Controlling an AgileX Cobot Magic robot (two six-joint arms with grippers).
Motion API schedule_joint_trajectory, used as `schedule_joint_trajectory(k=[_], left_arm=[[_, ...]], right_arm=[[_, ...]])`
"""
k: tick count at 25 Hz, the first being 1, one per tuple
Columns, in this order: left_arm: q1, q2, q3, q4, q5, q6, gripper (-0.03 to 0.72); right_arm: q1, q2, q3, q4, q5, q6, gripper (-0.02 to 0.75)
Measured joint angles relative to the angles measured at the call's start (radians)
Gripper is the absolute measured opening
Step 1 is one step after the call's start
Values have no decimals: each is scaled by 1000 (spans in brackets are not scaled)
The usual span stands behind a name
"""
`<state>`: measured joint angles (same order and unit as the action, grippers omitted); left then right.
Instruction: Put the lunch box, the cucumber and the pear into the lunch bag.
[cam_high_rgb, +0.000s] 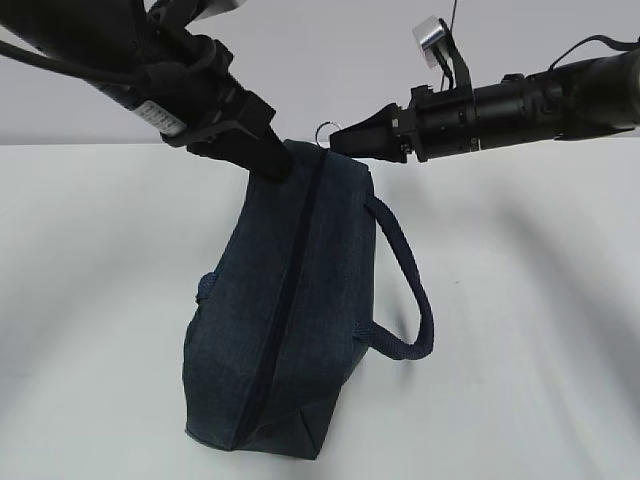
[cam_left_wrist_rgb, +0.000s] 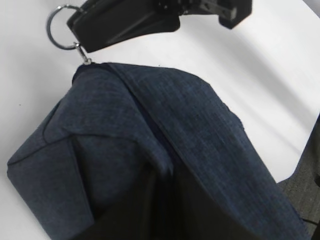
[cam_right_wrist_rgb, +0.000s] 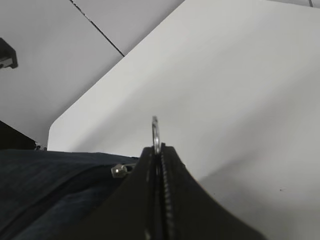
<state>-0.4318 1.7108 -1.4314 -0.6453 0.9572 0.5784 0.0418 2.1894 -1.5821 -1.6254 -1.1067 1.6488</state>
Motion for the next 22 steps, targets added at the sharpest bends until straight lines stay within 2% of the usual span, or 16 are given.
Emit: schedule_joint_trajectory(k=[22], left_arm=[[0,-42,2,25,-27,7,20]], right_arm=[[-2,27,-16,-60,89,55,0]])
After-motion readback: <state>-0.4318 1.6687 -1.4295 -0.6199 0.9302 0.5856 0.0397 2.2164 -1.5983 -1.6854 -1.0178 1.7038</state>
